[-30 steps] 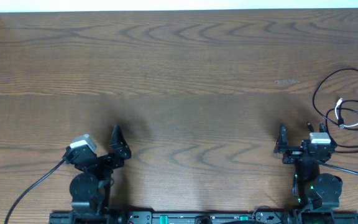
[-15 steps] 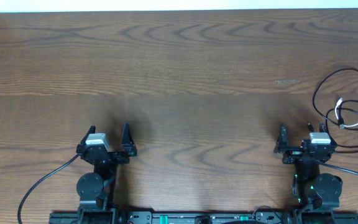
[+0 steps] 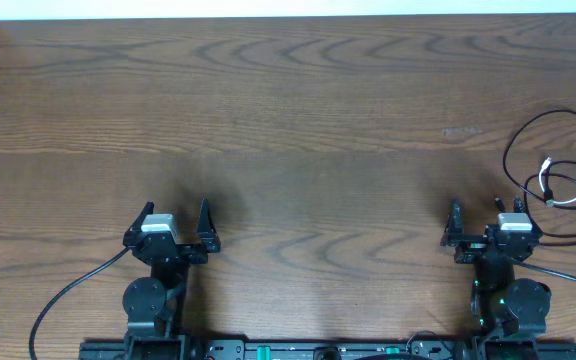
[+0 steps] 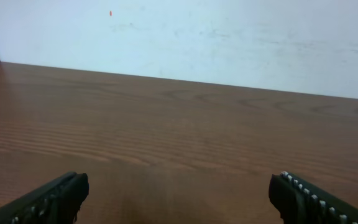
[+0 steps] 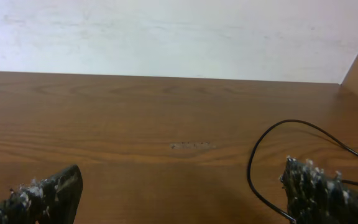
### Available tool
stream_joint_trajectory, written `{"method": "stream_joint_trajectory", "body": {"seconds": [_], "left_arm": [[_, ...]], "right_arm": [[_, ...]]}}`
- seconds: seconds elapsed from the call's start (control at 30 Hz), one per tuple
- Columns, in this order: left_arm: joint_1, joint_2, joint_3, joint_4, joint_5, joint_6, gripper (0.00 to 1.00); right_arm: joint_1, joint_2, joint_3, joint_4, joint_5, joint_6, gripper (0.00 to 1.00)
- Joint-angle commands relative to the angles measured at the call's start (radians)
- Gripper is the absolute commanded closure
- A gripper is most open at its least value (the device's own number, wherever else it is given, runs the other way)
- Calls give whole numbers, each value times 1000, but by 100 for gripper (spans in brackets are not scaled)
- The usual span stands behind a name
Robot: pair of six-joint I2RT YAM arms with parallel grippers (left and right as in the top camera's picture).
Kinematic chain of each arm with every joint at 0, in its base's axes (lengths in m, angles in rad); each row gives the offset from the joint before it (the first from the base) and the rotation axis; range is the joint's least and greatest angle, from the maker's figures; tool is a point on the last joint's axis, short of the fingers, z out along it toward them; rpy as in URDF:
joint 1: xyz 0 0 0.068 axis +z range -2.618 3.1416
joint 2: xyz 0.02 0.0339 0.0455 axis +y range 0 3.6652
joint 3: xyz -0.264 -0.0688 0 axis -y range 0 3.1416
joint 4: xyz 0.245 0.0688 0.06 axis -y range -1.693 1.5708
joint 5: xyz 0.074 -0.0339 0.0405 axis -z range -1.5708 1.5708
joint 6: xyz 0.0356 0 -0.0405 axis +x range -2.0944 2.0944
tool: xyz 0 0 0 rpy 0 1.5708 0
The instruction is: Untangle cables
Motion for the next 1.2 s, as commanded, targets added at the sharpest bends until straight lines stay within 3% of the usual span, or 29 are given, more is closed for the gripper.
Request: {"method": "stream_joint_trajectory", "body": {"seconds": [0.0, 0.5, 0.93, 1.17], "left_arm": [[3, -8, -11, -44, 16, 10, 2], [3, -8, -11, -44, 16, 10, 2], [-86, -8, -11, -44, 16, 10, 2], [-85, -8, -11, -37, 114, 178, 2]], "right_arm": [[-6, -6, -2, -4, -2, -12, 1], [-6, -6, -2, -4, -2, -12, 1], [-6, -6, -2, -4, -2, -12, 1], [-6, -6, -2, -4, -2, -12, 1]]}}
